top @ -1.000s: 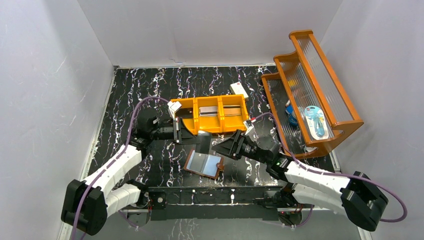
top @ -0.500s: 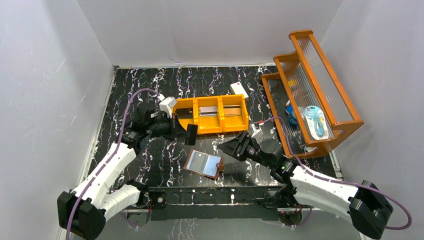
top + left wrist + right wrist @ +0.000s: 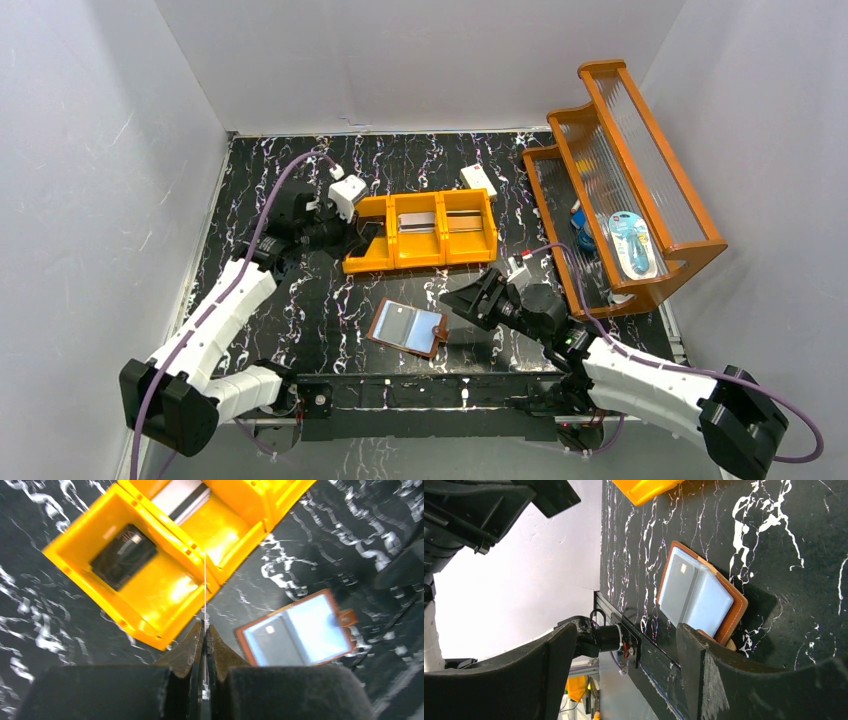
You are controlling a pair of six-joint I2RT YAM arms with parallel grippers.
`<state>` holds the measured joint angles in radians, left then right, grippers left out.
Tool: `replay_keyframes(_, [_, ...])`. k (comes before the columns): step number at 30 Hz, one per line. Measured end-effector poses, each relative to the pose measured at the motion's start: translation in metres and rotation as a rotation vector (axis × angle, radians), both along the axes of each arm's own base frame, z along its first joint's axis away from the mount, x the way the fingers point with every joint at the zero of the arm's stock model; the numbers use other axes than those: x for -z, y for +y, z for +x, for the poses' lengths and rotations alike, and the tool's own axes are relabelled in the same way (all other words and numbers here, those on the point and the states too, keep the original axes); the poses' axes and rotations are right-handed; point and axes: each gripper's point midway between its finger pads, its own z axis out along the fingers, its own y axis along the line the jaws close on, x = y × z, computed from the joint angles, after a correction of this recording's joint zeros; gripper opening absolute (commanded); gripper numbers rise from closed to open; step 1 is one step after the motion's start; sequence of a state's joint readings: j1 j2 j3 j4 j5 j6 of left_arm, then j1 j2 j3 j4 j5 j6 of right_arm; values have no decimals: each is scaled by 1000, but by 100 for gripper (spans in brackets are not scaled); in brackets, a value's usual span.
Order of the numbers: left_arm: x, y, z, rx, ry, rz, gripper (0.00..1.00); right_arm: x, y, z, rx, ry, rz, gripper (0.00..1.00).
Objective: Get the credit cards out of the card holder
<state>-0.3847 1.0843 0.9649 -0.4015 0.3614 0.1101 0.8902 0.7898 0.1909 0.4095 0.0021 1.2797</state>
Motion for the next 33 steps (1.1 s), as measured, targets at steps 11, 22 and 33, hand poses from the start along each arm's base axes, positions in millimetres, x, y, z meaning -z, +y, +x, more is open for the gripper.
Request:
replay_keyframes(11, [65, 26, 76, 301, -173, 547, 0, -7, -10, 0, 42, -1, 27, 83])
replay_keyframes(22, [89, 18, 112, 391, -217, 639, 0, 5, -31, -1, 120, 18, 28, 86])
replay_keyframes(33, [111, 15, 130, 456, -258, 712, 0, 8, -33, -2, 127, 26, 14, 87])
